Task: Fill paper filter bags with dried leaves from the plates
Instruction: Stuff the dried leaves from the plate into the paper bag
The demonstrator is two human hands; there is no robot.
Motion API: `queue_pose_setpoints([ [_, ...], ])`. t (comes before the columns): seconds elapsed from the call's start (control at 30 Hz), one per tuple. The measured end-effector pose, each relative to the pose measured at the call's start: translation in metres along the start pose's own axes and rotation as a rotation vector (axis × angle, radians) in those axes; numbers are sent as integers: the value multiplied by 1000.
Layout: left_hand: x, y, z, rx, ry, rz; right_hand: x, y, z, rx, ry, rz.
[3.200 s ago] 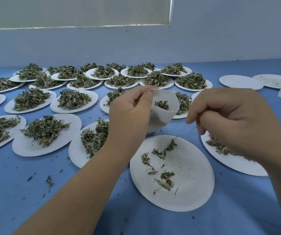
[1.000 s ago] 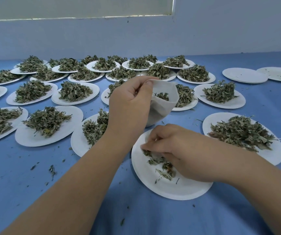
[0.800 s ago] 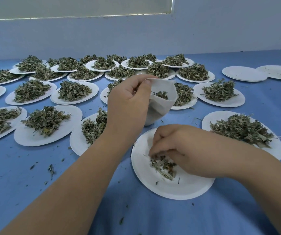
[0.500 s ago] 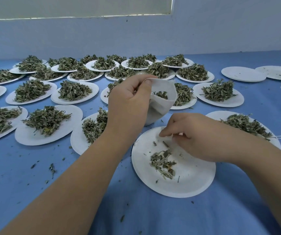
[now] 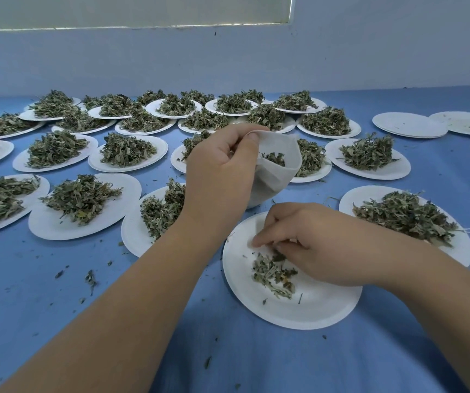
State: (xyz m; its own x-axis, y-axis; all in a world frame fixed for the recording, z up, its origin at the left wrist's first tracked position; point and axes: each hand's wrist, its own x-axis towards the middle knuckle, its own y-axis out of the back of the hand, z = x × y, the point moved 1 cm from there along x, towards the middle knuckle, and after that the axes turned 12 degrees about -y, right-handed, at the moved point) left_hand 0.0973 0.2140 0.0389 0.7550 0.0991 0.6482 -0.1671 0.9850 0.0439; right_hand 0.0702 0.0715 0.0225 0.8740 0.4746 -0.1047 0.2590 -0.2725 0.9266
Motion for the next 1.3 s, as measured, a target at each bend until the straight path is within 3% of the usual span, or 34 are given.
queue_pose_setpoints([
  [0.13, 0, 0, -1, 13, 1, 0, -8, 7, -2, 68, 52, -94],
  [0.73, 0, 1, -4, 33, 8, 6, -14, 12, 4, 84, 84, -206],
  [1.3, 0, 0, -3, 28, 23, 9, -15, 7, 2, 20, 82, -159],
])
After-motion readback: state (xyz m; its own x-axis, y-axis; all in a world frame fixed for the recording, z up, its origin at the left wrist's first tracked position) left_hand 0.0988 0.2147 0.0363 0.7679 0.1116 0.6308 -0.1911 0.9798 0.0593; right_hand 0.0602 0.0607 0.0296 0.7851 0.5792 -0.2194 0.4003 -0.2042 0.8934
